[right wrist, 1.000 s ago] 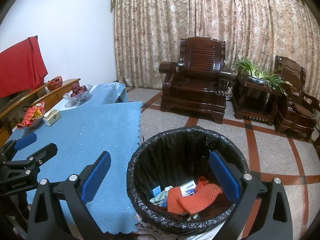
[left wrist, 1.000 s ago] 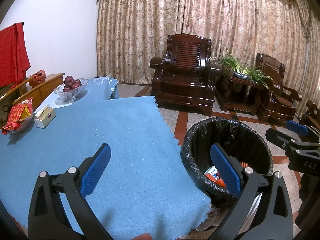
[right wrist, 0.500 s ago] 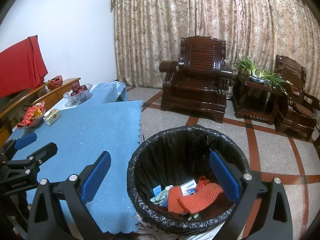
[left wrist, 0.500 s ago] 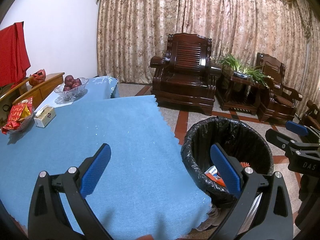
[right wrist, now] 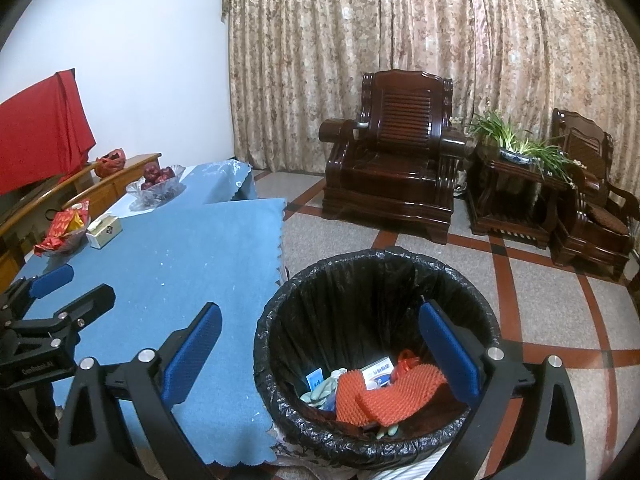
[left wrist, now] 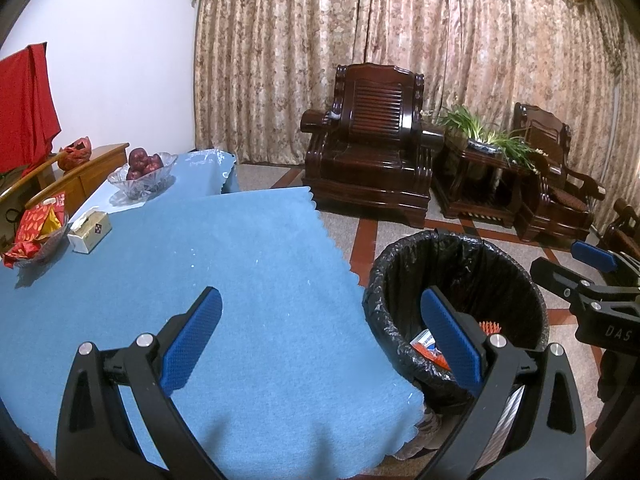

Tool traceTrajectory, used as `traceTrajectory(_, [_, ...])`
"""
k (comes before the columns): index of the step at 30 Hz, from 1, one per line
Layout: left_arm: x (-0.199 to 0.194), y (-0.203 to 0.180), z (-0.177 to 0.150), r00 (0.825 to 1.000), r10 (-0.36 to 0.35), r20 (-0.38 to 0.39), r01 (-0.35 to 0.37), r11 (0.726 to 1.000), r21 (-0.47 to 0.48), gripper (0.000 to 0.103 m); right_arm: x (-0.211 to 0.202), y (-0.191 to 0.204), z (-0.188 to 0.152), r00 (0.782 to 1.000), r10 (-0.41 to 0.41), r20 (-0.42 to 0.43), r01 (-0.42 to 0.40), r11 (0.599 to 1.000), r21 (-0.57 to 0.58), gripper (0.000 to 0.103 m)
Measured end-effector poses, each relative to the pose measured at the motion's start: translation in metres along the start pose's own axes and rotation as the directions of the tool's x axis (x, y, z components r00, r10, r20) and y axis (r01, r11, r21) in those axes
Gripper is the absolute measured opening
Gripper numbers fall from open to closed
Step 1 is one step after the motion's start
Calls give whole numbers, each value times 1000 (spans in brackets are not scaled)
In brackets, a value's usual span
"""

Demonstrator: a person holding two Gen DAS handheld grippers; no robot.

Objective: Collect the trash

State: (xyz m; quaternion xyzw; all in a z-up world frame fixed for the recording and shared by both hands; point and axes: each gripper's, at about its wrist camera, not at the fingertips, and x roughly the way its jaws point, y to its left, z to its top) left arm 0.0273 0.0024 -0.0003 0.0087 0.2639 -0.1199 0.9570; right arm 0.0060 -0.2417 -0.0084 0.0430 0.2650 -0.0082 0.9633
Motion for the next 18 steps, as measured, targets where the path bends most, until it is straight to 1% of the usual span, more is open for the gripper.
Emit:
traceTrajectory(13, [0,0,-5,1000,1,-5,-1,1000,-2,97,5,-1,-9,1000,1,-12,-1,1000,5,97])
traceTrajectory(18, [0,0,-4,1000,0,-5,0,1000,-1,97,5,-1,-8,1000,1,-13,-1,1000,5,97])
